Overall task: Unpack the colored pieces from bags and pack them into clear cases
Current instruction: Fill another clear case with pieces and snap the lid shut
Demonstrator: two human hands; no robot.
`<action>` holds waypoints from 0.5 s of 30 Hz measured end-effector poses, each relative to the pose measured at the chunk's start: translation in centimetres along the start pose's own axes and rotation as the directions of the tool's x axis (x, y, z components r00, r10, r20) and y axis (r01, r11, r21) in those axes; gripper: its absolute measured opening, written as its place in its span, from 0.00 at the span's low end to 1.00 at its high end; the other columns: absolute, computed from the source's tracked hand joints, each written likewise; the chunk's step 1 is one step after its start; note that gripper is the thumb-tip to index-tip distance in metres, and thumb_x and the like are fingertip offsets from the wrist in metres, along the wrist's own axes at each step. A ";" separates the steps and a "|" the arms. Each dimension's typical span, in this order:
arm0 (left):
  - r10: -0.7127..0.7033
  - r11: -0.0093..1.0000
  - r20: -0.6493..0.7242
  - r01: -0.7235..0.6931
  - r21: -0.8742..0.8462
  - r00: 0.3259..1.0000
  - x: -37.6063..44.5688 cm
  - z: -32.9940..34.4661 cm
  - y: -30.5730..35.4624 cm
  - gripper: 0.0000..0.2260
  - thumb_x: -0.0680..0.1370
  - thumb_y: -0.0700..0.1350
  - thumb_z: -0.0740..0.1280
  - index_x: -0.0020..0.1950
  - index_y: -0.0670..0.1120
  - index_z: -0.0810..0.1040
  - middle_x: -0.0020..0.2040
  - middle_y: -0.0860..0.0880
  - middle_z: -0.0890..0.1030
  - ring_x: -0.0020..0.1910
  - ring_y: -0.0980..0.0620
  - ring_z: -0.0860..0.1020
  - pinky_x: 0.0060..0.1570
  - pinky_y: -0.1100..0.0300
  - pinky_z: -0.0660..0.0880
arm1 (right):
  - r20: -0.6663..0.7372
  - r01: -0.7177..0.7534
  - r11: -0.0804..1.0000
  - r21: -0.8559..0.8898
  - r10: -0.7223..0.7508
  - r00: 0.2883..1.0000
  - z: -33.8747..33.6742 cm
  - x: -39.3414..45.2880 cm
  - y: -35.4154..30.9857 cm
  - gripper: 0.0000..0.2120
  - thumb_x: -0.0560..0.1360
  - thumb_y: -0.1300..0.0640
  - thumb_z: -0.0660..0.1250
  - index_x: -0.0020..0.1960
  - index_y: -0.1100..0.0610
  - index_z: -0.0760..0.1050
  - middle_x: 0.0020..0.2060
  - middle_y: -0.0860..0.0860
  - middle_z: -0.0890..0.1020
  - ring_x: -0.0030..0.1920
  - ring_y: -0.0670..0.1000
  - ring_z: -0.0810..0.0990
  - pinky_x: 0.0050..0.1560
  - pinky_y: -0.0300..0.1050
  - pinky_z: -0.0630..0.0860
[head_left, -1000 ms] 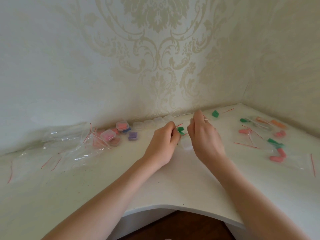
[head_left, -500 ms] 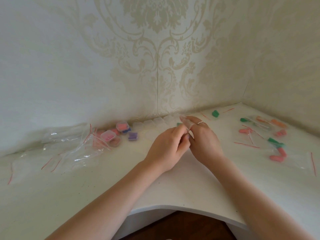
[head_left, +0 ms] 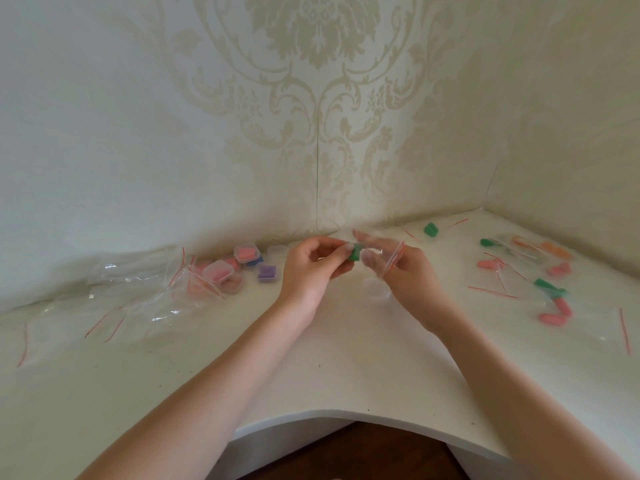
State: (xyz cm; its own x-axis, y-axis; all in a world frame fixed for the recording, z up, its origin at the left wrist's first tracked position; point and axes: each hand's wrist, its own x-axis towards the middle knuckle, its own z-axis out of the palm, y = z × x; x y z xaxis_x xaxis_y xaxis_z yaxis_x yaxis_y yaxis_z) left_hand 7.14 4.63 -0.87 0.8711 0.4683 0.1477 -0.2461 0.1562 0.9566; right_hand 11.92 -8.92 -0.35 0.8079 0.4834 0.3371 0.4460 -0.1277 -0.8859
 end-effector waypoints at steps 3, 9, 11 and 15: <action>-0.028 0.999 -0.023 0.028 0.022 0.999 0.0 -0.2 0.0 0.06 0.72 0.37 0.73 0.36 0.43 0.79 0.35 0.48 0.79 0.36 0.56 0.80 0.39 0.65 0.78 | -0.002 0.006 1.000 0.012 -0.006 1.000 0.2 0.0 -0.1 0.12 0.77 0.58 0.66 0.51 0.40 0.78 0.41 0.35 0.80 0.48 0.32 0.78 0.49 0.26 0.70; -0.083 0.996 -0.070 0.080 -0.049 0.994 0.3 -0.3 0.1 0.06 0.77 0.37 0.67 0.40 0.42 0.77 0.33 0.47 0.78 0.30 0.54 0.79 0.36 0.64 0.79 | -0.091 0.024 0.999 0.023 -0.022 0.996 0.1 0.4 0.5 0.06 0.74 0.60 0.70 0.43 0.50 0.80 0.45 0.42 0.83 0.45 0.40 0.80 0.47 0.31 0.72; -0.102 0.991 -0.071 0.096 -0.091 0.992 0.4 -0.3 0.2 0.05 0.78 0.37 0.66 0.41 0.41 0.75 0.32 0.48 0.79 0.29 0.54 0.80 0.36 0.64 0.79 | -0.116 0.022 0.999 0.032 -0.019 0.993 0.1 0.5 0.6 0.06 0.73 0.61 0.71 0.42 0.51 0.79 0.45 0.42 0.83 0.45 0.44 0.81 0.49 0.36 0.73; -0.135 0.988 0.034 0.137 -0.068 0.990 0.2 -0.1 0.4 0.05 0.77 0.42 0.68 0.43 0.41 0.79 0.37 0.47 0.82 0.35 0.53 0.82 0.40 0.62 0.79 | -0.128 0.034 0.999 0.033 -0.029 0.991 0.3 0.4 0.4 0.06 0.76 0.61 0.67 0.43 0.50 0.77 0.40 0.42 0.81 0.36 0.41 0.79 0.36 0.30 0.71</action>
State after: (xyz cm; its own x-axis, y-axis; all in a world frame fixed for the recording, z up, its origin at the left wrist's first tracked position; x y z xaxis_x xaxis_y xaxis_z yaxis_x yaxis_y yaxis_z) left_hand 7.15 4.86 -0.48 0.9102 0.4133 0.0252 -0.1524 0.2778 0.9485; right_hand 12.30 -8.47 -0.69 0.8370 0.3725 0.4010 0.4602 -0.0823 -0.8840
